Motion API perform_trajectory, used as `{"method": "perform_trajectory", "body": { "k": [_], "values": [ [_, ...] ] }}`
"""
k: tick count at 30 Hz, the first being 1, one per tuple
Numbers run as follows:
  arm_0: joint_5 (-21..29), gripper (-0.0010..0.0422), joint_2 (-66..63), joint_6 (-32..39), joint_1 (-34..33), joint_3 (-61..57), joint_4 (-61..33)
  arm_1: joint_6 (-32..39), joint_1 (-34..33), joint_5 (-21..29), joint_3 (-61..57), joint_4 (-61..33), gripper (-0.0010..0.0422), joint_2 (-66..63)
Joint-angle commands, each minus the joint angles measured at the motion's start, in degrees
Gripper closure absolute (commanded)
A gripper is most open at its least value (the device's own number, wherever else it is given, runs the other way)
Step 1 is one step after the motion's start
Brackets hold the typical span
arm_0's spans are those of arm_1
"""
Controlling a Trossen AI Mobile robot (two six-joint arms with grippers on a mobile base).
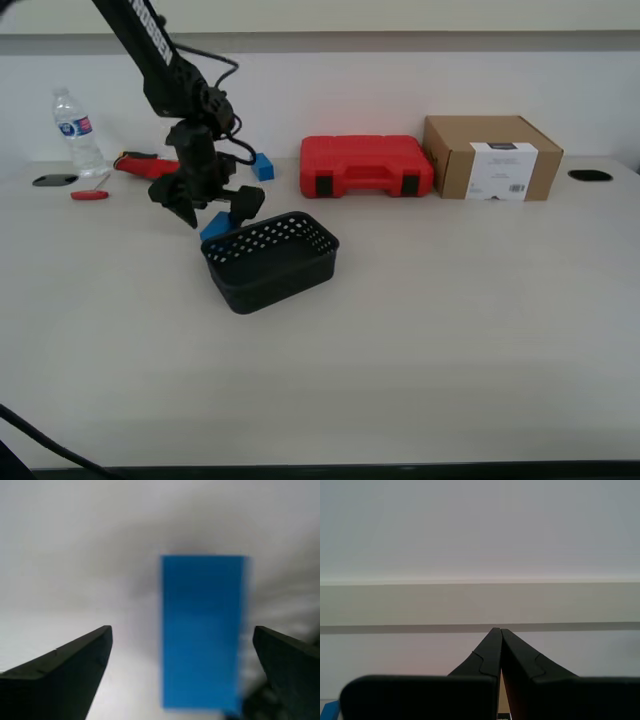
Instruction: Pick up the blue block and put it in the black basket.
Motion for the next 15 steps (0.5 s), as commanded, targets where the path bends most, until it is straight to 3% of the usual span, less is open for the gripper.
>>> {"method": "perform_trajectory", "body": {
  "k": [1,3,9,15],
  "values": [
    [0.0,0.0413,0.02,0.0,0.0,0.11,0.13,-0.98,-0.04,0.13,7.06,-7.08,0.0094,6.49],
    [-0.02,0.0413,0.02,0.0,0.0,0.11,0.15,-1.05,-0.02,3.96,11.1,-10.4,0.0157,8.31],
    [0.0,0.0413,0.02,0.0,0.0,0.11,-0.11,2.71,-0.02,3.5,16.87,-14.91,0.0412,7.15],
    [0.0,0.0413,0.02,0.0,-0.02,0.11,-0.2,6.36,-0.42,3.56,19.1,-23.63,0.0415,0.57]
  ]
}}
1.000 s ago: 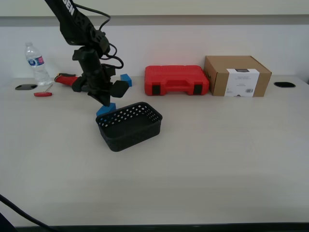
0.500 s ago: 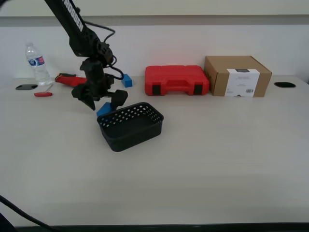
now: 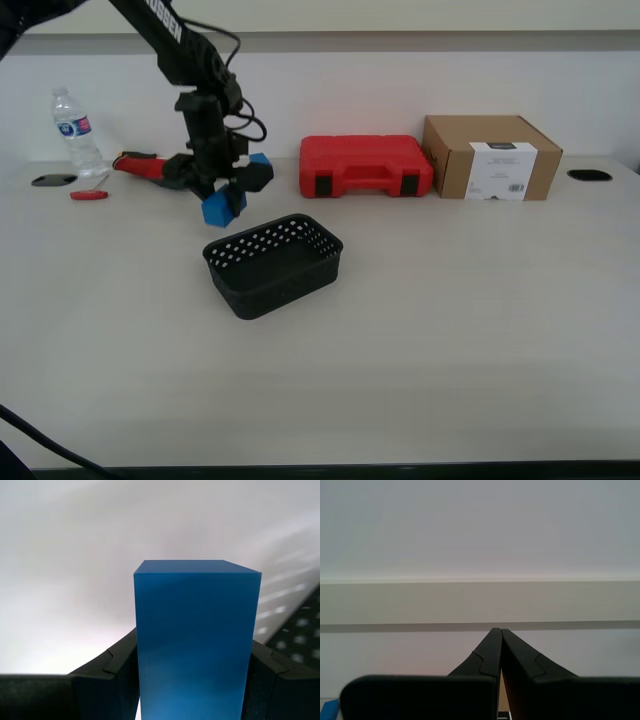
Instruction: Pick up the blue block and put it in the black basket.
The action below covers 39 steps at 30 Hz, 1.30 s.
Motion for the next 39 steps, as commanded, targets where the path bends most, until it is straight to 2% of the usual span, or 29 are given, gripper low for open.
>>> {"method": "perform_trajectory", "body": {
  "k": [1,5,8,13,16,17,21,23,25,28,33,35,36,39],
  "values": [
    [0.0,0.0413,0.02,0.0,0.02,0.11,0.09,1.09,-0.63,0.74,-0.17,-3.74,0.0413,-4.26],
    [0.0,0.0413,0.02,0.0,0.02,0.11,0.09,2.99,-3.63,6.49,-1.01,-10.27,0.0414,-10.64],
    [0.0,0.0413,0.02,0.0,0.0,0.11,0.09,4.46,-7.93,6.45,-4.85,-10.78,0.0414,-14.67],
    [0.0,0.0413,0.02,0.0,0.02,0.11,0.07,5.22,-16.0,4.61,-16.09,-5.01,0.0413,-16.87],
    [0.0,0.0413,0.02,0.0,0.02,0.11,0.07,6.01,-17.88,-2.03,-24.17,5.22,0.0413,-16.59],
    [0.0,0.0413,0.02,0.0,0.0,0.11,0.07,6.01,-17.9,-2.54,-25.59,7.06,0.0413,-16.59],
    [0.0,0.0413,0.02,0.0,0.02,0.11,0.09,6.01,-17.59,-2.23,-27.08,5.66,0.0411,-16.31],
    [0.0,0.0413,0.02,0.0,0.02,0.11,0.07,6.05,-17.59,-1.84,-27.5,4.07,0.0396,-16.31],
    [0.0,0.0413,0.02,0.0,0.0,0.11,0.07,6.03,-17.59,-1.2,-27.74,4.02,0.0364,-16.31],
    [0.0,0.0413,0.02,0.0,0.02,0.11,0.09,5.9,-17.57,-1.25,-27.89,4.28,0.0278,-16.31],
    [0.0,0.0413,0.02,0.0,0.0,0.11,0.07,1.11,-17.55,-1.46,-27.89,4.31,0.0078,-16.31],
    [0.0,0.0413,0.02,0.0,0.02,0.11,0.07,-1.03,-17.55,-3.63,-27.87,4.15,-0.0001,-16.33],
    [0.0,0.0413,0.02,0.0,0.02,0.11,0.07,-1.09,-17.53,-4.76,-27.78,3.61,0.0007,-16.33],
    [0.0,0.0413,0.02,0.0,0.02,0.11,0.07,-1.11,-17.35,-3.93,-27.71,2.51,0.013,-16.35]
  ]
}}
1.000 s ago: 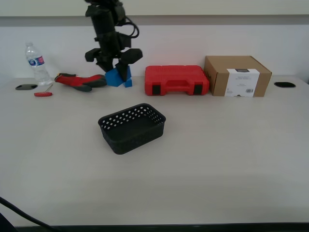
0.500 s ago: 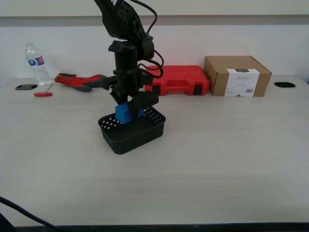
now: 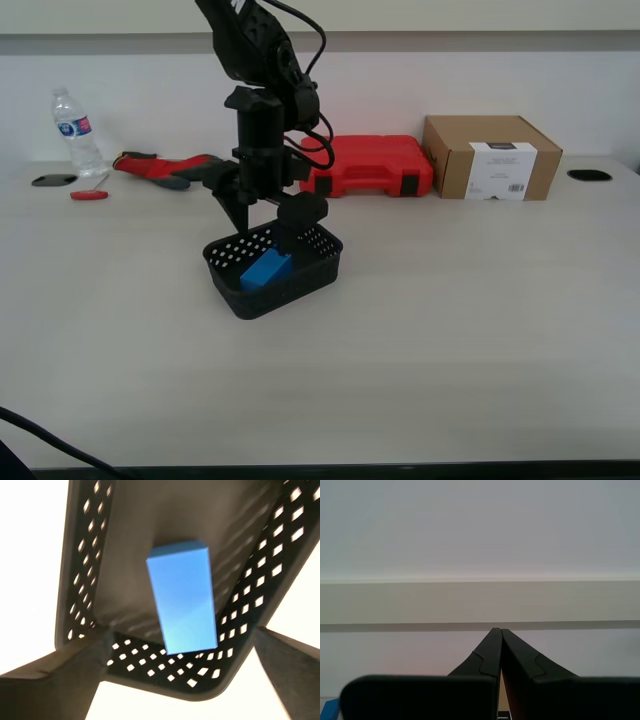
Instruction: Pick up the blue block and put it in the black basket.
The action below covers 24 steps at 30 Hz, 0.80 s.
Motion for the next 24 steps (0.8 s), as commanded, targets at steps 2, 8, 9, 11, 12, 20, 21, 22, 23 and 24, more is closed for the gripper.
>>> {"method": "perform_trajectory", "body": {
  "k": [2,8,9,11,12,20,21,22,23,24],
  "values": [
    [0.0,0.0413,0.02,0.0,0.0,0.11,0.17,-0.63,0.22,2.25,0.09,-0.61,0.0233,-0.61],
    [0.0,0.0413,0.02,0.0,-0.02,0.11,0.17,-1.2,0.2,1.99,0.09,0.07,0.0418,-2.95],
    [0.0,0.0413,0.02,0.0,0.0,0.11,0.2,-1.18,0.17,1.97,0.09,0.02,0.0413,-2.95],
    [0.0,0.0413,0.02,0.0,-0.02,0.11,0.17,-1.18,0.15,1.99,0.09,0.02,0.0415,-2.95],
    [0.0,0.0413,0.02,0.0,-0.02,0.11,0.17,-1.18,0.13,1.99,0.09,0.07,0.0414,-2.95],
    [0.0,0.0413,0.02,0.0,0.0,0.11,0.17,-1.16,0.09,2.36,0.11,0.04,0.0413,-2.95],
    [0.0,0.0413,0.02,0.0,0.0,0.11,0.17,-1.16,0.09,2.34,0.11,0.09,0.0413,-2.95],
    [-0.02,0.0413,0.02,0.0,0.0,0.11,0.17,-1.16,0.11,2.34,0.11,0.09,0.0413,-2.91],
    [0.0,0.0413,0.02,0.0,-0.02,0.11,0.17,-1.16,0.11,2.34,0.11,0.09,0.0413,-2.91],
    [0.0,0.0413,0.02,0.0,0.0,0.11,0.17,-1.16,0.13,2.34,0.11,0.22,0.0413,-2.93]
  ]
}}
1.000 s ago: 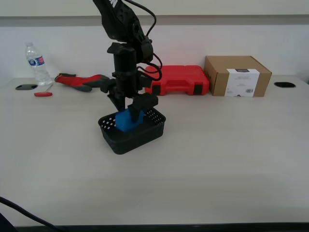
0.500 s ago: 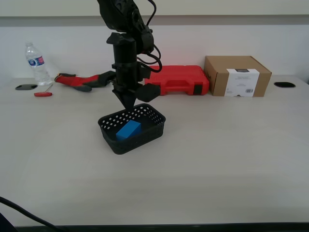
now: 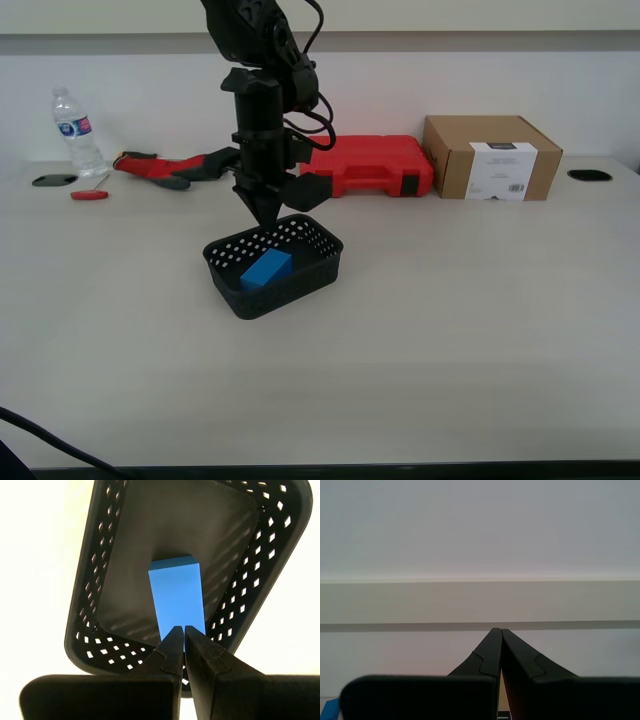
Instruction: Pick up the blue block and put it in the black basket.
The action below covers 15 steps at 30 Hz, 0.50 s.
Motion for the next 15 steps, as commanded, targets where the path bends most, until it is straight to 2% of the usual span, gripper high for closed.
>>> {"method": "perform_trajectory", "body": {
  "k": [1,15],
  "values": [
    [0.0,0.0413,0.02,0.0,0.07,0.11,0.17,0.02,0.02,0.28,0.02,0.15,0.0413,0.0],
    [0.0,0.0413,0.02,0.0,0.07,0.11,0.2,0.02,0.02,0.28,0.0,1.64,0.0413,0.0]
  ]
}}
